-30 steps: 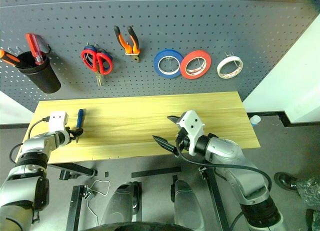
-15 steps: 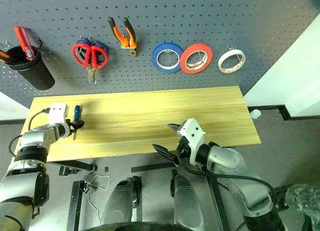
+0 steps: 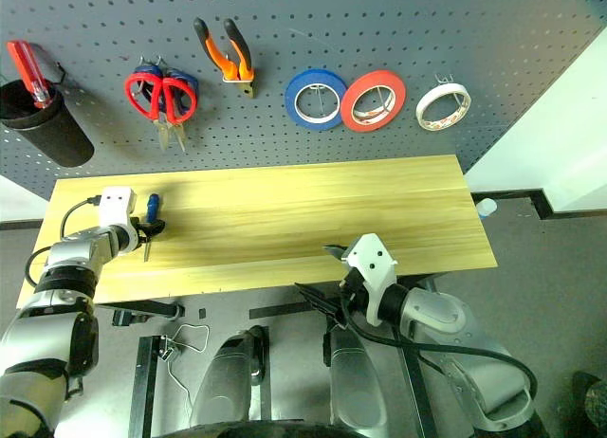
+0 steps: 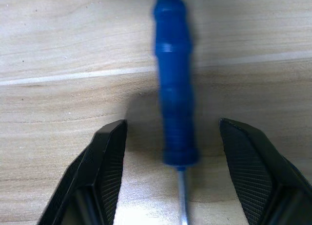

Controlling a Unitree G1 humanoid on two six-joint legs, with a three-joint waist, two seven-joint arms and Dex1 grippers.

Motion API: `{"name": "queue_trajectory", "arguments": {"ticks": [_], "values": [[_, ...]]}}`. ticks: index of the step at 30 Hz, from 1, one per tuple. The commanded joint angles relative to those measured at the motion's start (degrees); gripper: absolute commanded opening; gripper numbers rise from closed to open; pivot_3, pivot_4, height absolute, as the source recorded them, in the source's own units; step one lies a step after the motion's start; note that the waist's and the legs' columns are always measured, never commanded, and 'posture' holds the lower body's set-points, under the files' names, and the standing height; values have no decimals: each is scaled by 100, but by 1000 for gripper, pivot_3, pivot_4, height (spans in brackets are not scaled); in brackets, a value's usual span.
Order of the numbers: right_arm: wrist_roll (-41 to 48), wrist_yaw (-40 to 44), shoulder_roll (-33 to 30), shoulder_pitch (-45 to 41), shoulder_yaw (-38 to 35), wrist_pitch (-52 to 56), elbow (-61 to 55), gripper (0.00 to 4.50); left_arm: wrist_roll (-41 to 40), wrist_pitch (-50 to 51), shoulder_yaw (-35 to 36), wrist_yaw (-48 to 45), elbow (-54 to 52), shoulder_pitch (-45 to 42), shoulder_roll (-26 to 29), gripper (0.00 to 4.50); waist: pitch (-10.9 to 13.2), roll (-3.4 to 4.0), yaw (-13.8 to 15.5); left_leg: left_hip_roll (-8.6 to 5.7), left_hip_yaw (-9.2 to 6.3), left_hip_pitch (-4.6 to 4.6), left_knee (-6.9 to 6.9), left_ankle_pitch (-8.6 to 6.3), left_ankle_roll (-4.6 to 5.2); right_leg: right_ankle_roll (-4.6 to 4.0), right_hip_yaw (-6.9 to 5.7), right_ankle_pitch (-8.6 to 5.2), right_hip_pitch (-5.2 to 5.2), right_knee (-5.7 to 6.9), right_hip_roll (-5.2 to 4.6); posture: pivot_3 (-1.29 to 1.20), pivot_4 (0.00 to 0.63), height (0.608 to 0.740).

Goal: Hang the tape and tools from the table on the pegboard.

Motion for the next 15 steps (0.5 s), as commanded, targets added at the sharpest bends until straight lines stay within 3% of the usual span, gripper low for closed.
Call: {"name": "queue_trajectory", "arguments": {"ticks": [1,5,12,15], "values": [[81,-4,-41,23,-62,-30,-238,4500,30,-66,42,37,118,19,46,1898,4,-1,-3,0,0,0,0,0,0,0,0,0,0,0,0,-44,361,721],[49,-25,-14,-30,-28,-50,-178,4500,33,-97,21,9,141,1,43,493,14,0,-1,0,0,0,-3,0,0,0,0,0,-2,-2,0,-39,356,721],[-84,-32,58,-91,87,-188,29,4500,-2,68,-90,-230,-595,251,-60,496,16,-1,4,0,0,-9,-5,0,-1,-2,0,0,-6,-8,-1,-27,328,721],[-209,-4,122,-270,175,-346,267,4500,-213,686,-308,-699,-2143,990,-217,495,6,-4,-5,-1,2,-37,-3,0,-2,-1,0,4,-28,-8,-2,-12,279,721]]}}
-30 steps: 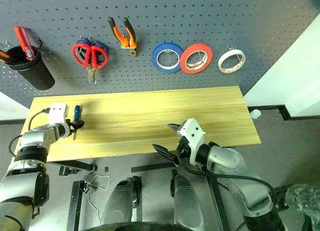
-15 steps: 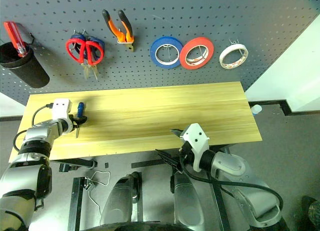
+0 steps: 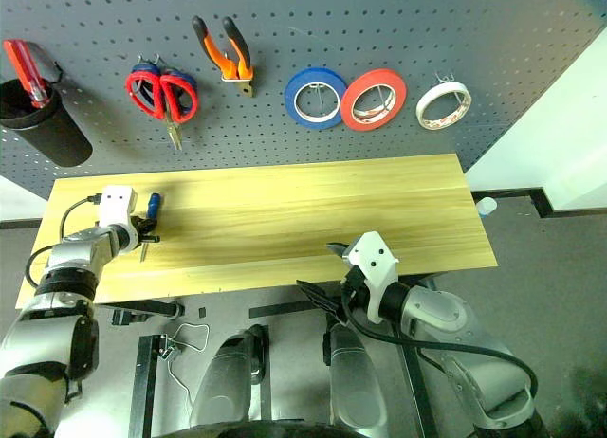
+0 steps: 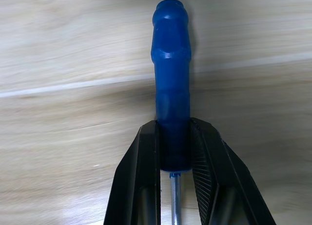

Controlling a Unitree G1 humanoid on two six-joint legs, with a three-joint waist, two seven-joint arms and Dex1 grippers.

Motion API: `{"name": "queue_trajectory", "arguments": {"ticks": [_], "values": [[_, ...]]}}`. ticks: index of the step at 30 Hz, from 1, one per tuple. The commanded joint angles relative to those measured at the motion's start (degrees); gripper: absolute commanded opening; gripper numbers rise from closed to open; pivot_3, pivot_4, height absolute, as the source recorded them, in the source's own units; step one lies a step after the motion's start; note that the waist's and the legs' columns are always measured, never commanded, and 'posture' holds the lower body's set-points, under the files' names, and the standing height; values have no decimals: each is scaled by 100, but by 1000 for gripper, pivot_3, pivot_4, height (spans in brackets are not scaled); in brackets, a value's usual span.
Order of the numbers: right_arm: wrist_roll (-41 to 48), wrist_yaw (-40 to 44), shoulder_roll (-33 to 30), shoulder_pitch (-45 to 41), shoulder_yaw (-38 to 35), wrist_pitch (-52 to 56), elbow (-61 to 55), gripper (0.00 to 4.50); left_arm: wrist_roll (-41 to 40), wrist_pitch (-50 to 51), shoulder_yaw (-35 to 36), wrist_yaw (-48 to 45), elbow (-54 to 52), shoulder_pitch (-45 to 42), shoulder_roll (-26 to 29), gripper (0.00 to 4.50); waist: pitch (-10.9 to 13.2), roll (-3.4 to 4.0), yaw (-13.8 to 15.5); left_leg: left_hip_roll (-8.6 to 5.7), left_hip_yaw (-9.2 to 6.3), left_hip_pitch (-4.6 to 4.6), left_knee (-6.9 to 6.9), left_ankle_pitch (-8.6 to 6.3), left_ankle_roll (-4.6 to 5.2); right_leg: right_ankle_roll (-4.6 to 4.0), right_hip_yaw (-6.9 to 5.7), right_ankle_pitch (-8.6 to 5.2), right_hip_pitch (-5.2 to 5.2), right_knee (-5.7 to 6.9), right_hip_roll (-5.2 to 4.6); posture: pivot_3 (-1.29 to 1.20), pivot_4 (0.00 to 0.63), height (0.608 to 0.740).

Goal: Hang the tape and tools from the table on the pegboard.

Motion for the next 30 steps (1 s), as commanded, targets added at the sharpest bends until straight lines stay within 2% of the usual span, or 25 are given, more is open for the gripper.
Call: {"name": "queue_trajectory", "arguments": {"ticks": [1,3,6,7,11,14,19,24,26,30], "values": [[-96,39,93,-186,83,-265,100,4500,-232,726,-271,-382,-1694,801,-172,495,-11,0,2,0,0,-10,0,0,-1,18,0,10,-10,0,0,-9,269,721],[-76,85,129,-340,56,-339,191,4500,-329,1169,-277,-287,-2661,1258,-286,495,-31,-6,5,0,1,-20,1,1,-1,23,0,12,-22,3,0,4,233,721],[-108,179,169,-487,70,-513,402,4500,-356,1509,-302,-166,-3580,1671,-399,494,-68,-23,25,0,-2,-29,1,2,-3,27,-2,14,-36,12,5,22,197,721],[-70,259,175,-518,47,-591,448,4500,-396,1657,-279,-113,-3881,1756,-436,494,-92,-30,26,1,-5,-29,1,3,-6,27,-5,15,-38,13,7,40,167,721],[70,576,223,-641,20,-869,639,4500,-425,1846,-256,39,-4335,1792,-478,494,-287,-58,43,0,-6,-36,2,9,-16,29,-7,19,-39,10,5,71,124,721],[162,853,278,-737,25,-1090,787,4500,-185,1619,-440,308,-4557,1764,-528,494,-473,-73,49,-6,-4,-34,6,10,-17,35,-6,24,-29,1,0,96,77,721],[-3,911,431,-942,27,-1480,1233,4500,496,1231,-1207,881,-5472,1936,-819,494,-777,-81,81,-7,-3,-19,6,10,-17,35,-6,26,-10,-4,1,114,28,721],[-178,944,452,-1033,-53,-1811,1569,4500,1441,-444,-1642,1678,-5739,2395,-910,493,-1059,-65,129,-8,0,14,3,9,-18,29,-4,28,15,-7,4,118,0,721],[-179,963,405,-1021,-154,-1906,1637,4500,1600,-1026,-1548,2013,-5947,2807,-1027,493,-1110,-54,143,-7,2,56,-6,8,-19,22,-3,24,52,-15,5,120,0,721],[-199,1000,349,-1035,-250,-2004,1726,4500,2561,-2360,-1613,2959,-5920,3452,-932,493,-1193,-17,175,0,4,88,-10,6,-20,-7,-3,28,96,-56,5,118,0,721]]}}
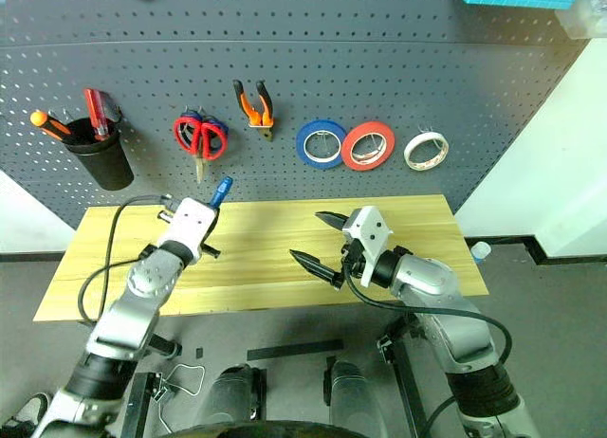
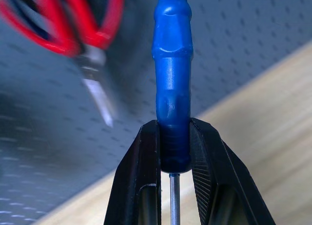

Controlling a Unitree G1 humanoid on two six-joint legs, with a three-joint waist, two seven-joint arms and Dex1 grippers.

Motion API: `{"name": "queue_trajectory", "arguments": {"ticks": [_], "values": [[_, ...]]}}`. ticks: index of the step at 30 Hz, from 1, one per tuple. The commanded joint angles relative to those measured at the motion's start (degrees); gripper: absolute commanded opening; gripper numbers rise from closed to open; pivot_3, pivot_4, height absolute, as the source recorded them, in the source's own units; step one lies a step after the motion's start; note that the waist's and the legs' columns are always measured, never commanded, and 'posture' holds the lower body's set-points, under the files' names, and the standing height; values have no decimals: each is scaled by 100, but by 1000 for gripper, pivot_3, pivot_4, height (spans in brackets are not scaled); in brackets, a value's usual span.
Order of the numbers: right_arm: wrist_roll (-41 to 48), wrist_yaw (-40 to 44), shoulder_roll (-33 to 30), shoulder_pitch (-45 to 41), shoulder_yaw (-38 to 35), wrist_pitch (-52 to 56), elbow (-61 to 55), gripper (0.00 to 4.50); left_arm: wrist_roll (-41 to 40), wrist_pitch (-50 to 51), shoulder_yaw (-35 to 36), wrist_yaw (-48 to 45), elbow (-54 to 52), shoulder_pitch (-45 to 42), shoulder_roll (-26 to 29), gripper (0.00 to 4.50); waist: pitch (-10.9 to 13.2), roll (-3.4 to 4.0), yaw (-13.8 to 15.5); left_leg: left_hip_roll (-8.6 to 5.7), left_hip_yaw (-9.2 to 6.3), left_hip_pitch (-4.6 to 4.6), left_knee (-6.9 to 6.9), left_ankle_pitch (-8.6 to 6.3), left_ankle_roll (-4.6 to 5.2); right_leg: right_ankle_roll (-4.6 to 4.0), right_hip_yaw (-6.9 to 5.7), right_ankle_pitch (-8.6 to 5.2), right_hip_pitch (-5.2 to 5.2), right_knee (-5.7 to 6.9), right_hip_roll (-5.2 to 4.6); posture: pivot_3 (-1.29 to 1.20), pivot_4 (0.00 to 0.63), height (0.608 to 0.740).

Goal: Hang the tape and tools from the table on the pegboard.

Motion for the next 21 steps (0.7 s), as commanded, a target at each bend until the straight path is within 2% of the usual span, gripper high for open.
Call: {"name": "queue_trajectory", "arguments": {"ticks": [1,4,7,12,16,21], "values": [[-9,40,-51,-85,-174,-176,-32,4500,855,-1224,213,1170,-70,223,-36,493,-38,11,12,1,0,2,1,0,0,0,0,6,8,-11,0,118,0,721],[1,73,-52,-155,-168,-168,-45,4500,1290,-1925,538,2151,72,237,-154,493,-86,13,28,1,1,4,7,-1,-2,5,-2,16,27,-32,-6,120,0,721],[13,101,-19,-242,-135,-159,-77,4500,1278,-2257,933,2597,164,-3,-250,493,-140,15,24,0,6,3,7,-1,-2,7,-1,18,29,-36,-8,122,0,721],[-17,73,56,-324,-42,-131,-117,4500,1156,-2712,1446,2806,455,-739,-79,493,-188,27,34,1,5,7,7,0,0,9,-2,20,29,-29,-1,113,0,721],[-26,68,45,-314,-41,-128,-134,4500,794,-2584,1916,2830,757,-1556,-39,492,-215,26,37,-2,6,7,10,0,1,18,-1,25,34,-29,-1,107,0,721],[-31,36,51,-290,-36,-107,-176,4500,549,-2703,2141,2751,1569,-2349,132,492,-249,33,36,-2,5,12,12,1,1,32,-1,32,40,-27,1,102,0,721]]}}
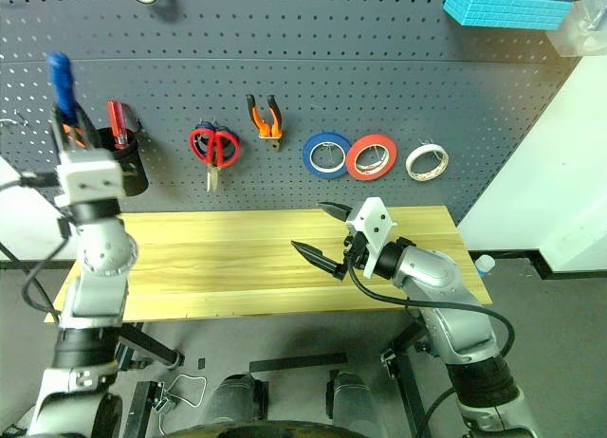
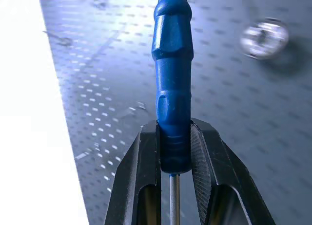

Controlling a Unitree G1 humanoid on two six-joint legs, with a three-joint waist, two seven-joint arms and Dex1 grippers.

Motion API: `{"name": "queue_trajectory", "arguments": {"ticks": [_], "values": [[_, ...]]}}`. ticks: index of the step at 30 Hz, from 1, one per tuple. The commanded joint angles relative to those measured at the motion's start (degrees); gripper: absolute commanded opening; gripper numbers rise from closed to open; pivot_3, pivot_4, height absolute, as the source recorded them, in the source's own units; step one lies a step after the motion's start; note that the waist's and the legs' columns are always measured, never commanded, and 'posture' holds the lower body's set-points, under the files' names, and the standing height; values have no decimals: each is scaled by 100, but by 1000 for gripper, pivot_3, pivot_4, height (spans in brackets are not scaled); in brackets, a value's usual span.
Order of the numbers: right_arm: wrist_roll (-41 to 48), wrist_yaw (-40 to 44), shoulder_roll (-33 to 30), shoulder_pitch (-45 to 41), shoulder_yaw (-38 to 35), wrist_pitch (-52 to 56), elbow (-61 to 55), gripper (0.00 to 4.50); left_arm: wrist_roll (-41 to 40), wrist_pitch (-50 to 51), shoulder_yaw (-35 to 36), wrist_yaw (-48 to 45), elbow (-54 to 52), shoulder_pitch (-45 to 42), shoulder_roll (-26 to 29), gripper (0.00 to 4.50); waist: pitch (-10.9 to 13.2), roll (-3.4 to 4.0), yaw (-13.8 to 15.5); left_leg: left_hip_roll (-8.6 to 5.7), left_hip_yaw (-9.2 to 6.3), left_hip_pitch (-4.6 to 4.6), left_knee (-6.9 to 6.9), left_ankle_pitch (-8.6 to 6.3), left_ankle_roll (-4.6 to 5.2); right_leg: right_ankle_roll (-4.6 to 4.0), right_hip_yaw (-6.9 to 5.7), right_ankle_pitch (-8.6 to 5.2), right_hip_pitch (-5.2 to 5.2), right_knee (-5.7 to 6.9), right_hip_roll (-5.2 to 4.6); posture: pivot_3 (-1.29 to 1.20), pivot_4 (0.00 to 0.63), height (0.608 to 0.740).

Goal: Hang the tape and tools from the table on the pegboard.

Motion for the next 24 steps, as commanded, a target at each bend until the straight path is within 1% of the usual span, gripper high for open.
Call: {"name": "queue_trajectory", "arguments": {"ticks": [1,3,7,11,17,24], "values": [[20,-31,30,-62,-25,-39,-221,4500,-275,-144,190,-37,536,-468,105,492,-21,2,1,0,0,0,0,0,0,0,0,0,0,0,0,102,0,721],[12,-60,34,-58,-30,-10,-251,4500,-582,-155,269,-100,1280,-1008,114,492,-28,-3,5,-1,0,5,0,0,0,1,0,0,3,1,1,98,0,721],[41,-105,22,-41,-47,52,-361,4500,-1038,-213,377,-190,2494,-1748,44,492,-30,-7,65,0,-1,8,4,1,0,1,0,0,7,4,4,92,11,721],[63,-143,13,42,-37,153,-520,4500,-1218,-491,307,-261,3460,-2260,64,492,-30,-7,133,0,0,8,2,1,0,2,1,0,7,3,4,85,24,721],[122,-205,-30,234,-71,355,-787,4500,-1394,-750,288,-467,4392,-2666,222,491,-25,-7,132,0,0,4,3,1,0,2,1,-2,6,2,4,73,57,721],[182,-240,-59,378,-71,562,-977,4500,-1419,-964,240,-511,4838,-2830,318,491,-18,-1,125,1,0,7,1,0,0,-14,1,-12,6,3,4,62,78,721]]}}
